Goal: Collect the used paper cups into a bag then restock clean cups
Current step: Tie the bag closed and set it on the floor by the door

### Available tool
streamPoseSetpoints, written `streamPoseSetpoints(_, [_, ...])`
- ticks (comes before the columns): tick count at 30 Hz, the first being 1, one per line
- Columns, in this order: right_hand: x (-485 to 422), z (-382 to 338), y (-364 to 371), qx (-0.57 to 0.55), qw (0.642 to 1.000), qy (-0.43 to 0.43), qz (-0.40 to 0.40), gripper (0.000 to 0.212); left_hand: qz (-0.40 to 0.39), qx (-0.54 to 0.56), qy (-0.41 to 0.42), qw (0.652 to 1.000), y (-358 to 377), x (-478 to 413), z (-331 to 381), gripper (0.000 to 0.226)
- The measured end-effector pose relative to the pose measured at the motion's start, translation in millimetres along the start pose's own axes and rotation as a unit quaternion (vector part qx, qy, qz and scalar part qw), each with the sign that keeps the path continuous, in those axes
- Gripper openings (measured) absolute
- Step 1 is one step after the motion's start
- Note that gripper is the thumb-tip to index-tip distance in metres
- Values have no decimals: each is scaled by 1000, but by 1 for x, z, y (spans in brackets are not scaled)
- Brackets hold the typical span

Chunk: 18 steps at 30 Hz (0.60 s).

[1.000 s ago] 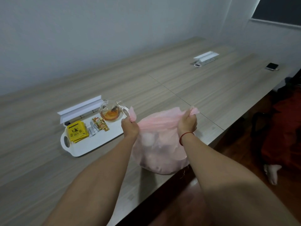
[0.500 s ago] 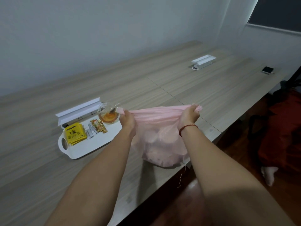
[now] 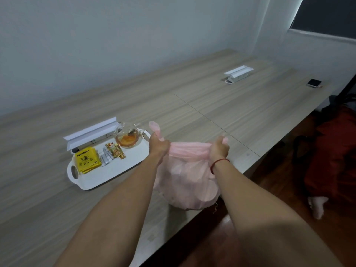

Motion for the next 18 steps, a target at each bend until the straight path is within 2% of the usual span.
streamPoseSetpoints(1, [-2,6,-2,-45,999,29,0,50,11,-26,8,1000,0,1,-6,23])
streamPoseSetpoints(3, [-7,15,0,-154,985,81,-13,42,22,-53,4,998,3,4,-16,25])
streamPoseSetpoints(4, [-10,18,1,-209,972,105,-12,34,26,-32,-11,999,4,9,-18,28])
streamPoseSetpoints(6, [-11,18,0,-258,958,127,-2,33,27,109,-66,991,8,14,-20,31])
streamPoseSetpoints(8, [-10,12,-1,-209,972,106,-4,33,1,285,-116,952,16,16,-17,35])
streamPoseSetpoints(10, [-10,7,0,-74,995,63,-28,36,-20,372,-134,918,17,17,-8,34])
streamPoseSetpoints(11, [-10,8,3,-21,997,51,-45,38,-20,385,-137,912,15,16,-5,32])
streamPoseSetpoints(13, [-8,10,10,12,996,43,-74,42,-12,347,-135,928,10,15,1,29])
streamPoseSetpoints(16, [-6,12,18,53,991,48,-110,42,-24,171,-57,983,8,18,15,8])
streamPoseSetpoints(18, [-5,10,22,43,990,52,-124,41,-60,60,3,996,8,25,23,25])
Point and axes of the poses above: each hand's wrist, its own x-axis away from the middle knuckle, its own y-axis out of the palm, z = x × y, the point moved 7 cm from there along -x, towards the middle knuckle, and after that the axes turned 15 degrees about -x, right-handed, at the moved point
